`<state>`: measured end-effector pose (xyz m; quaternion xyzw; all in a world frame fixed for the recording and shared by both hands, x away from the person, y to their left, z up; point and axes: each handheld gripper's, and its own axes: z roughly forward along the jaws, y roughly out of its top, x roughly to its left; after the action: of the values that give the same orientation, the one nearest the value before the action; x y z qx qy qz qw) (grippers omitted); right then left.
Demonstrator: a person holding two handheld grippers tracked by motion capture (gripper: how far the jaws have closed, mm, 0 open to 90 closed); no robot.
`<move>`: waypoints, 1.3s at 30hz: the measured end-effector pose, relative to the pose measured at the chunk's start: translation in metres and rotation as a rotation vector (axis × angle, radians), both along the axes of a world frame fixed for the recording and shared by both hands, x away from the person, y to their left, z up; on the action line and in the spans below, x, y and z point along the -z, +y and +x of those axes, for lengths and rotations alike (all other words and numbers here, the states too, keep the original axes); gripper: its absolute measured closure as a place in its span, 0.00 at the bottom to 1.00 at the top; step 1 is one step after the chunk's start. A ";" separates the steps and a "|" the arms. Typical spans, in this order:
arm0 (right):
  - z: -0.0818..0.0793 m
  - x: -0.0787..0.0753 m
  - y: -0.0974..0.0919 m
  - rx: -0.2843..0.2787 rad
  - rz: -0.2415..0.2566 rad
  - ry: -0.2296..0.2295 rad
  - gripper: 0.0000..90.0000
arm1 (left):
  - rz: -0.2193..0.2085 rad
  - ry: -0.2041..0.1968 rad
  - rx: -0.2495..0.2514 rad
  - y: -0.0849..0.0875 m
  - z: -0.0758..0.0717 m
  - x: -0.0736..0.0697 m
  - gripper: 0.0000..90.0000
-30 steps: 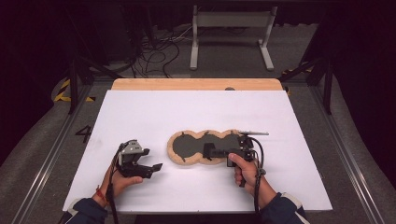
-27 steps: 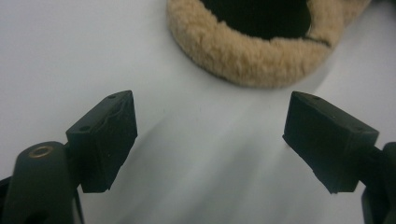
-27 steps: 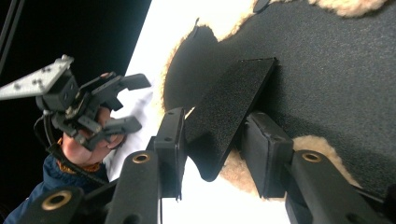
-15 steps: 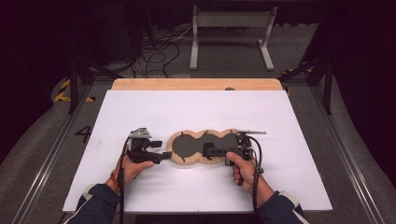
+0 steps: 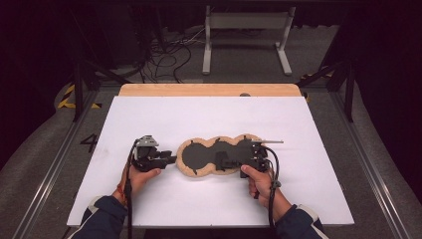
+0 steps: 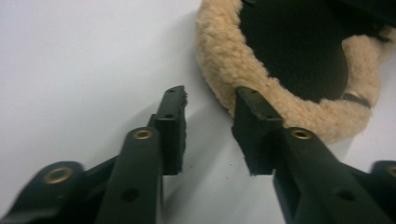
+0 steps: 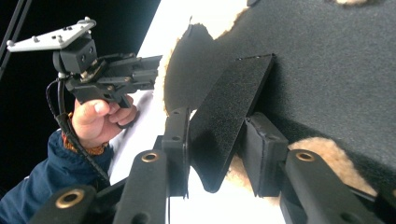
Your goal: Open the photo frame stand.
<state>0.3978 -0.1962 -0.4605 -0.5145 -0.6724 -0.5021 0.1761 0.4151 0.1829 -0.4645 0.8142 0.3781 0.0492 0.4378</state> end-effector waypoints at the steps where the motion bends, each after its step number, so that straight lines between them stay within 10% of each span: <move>1: 0.000 0.000 0.000 -0.003 -0.003 -0.003 0.73 | -0.026 0.006 -0.013 0.002 0.000 0.000 0.58; 6: -0.003 -0.002 0.001 -0.023 -0.037 -0.037 0.75 | -0.108 0.002 0.046 0.004 -0.001 -0.003 0.39; 13: -0.006 -0.004 0.003 -0.046 -0.079 -0.086 0.76 | -0.090 0.010 0.115 -0.008 -0.002 -0.002 0.24; 22: -0.008 -0.007 0.004 -0.099 -0.146 -0.178 0.76 | -0.104 0.026 0.140 -0.018 0.006 0.000 0.24; 39: -0.010 -0.007 0.004 -0.112 -0.151 -0.205 0.76 | -0.103 -0.010 0.220 -0.029 0.005 -0.008 0.45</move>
<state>0.3879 -0.1923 -0.4534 -0.4340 -0.7503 -0.4896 0.0947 0.4206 0.1534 -0.4564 0.8269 0.2864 -0.0148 0.4837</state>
